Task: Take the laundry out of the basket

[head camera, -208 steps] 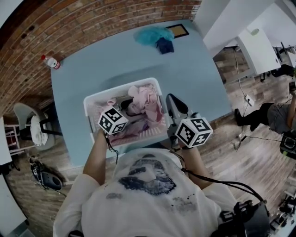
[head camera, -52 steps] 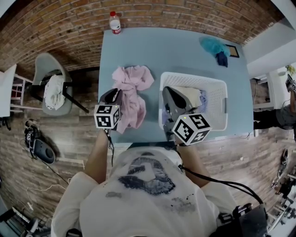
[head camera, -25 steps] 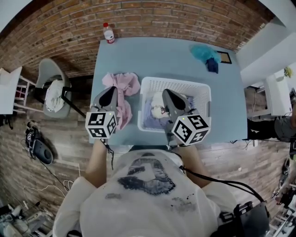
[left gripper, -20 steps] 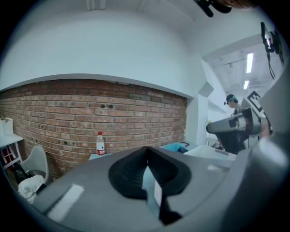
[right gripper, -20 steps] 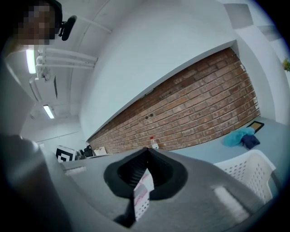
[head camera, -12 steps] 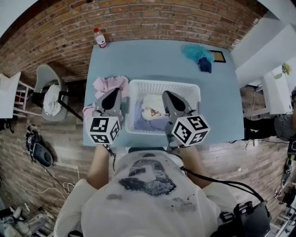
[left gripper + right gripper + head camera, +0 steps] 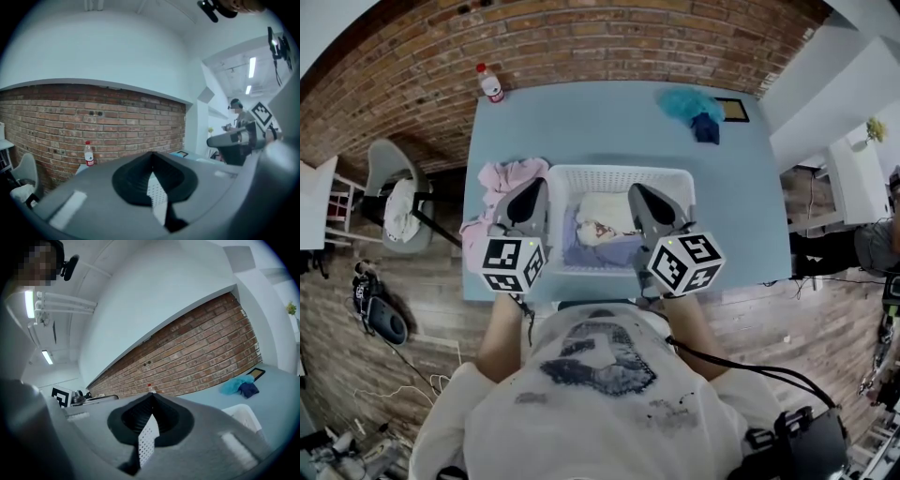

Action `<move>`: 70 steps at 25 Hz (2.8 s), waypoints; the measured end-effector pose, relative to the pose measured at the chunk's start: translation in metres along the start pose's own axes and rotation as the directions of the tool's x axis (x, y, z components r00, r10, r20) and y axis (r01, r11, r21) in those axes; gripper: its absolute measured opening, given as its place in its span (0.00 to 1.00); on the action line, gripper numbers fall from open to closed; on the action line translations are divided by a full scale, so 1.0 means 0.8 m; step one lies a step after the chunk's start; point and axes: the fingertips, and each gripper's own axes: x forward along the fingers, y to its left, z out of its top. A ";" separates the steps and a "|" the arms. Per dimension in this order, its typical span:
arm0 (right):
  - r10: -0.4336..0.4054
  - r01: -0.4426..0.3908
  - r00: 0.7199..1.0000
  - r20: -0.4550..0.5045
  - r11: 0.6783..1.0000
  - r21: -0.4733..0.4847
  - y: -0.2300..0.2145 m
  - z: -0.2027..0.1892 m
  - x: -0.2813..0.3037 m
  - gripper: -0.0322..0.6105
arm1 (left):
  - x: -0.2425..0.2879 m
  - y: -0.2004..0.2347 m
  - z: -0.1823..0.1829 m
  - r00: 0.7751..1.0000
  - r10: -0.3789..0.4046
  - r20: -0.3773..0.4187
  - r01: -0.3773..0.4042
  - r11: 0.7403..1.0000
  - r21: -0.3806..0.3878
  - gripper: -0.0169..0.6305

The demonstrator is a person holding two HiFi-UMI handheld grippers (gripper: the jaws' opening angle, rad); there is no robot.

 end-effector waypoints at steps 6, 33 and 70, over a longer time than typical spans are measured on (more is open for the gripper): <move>0.001 -0.001 1.000 -0.002 1.000 -0.001 -0.002 0.001 0.001 0.05 | 0.007 -0.007 0.002 1.000 -0.031 -0.002 0.031 0.999 0.008 0.01; 0.077 -0.138 0.932 -0.354 0.979 -0.151 -0.043 -0.082 0.044 0.33 | 0.033 -0.014 -0.067 0.994 -0.008 -0.110 0.005 0.999 -0.032 0.01; 0.163 -0.747 0.432 -0.887 0.615 -0.251 -0.061 -0.365 0.085 0.91 | 0.044 -0.028 -0.110 0.972 0.102 -0.213 -0.126 0.987 -0.103 0.01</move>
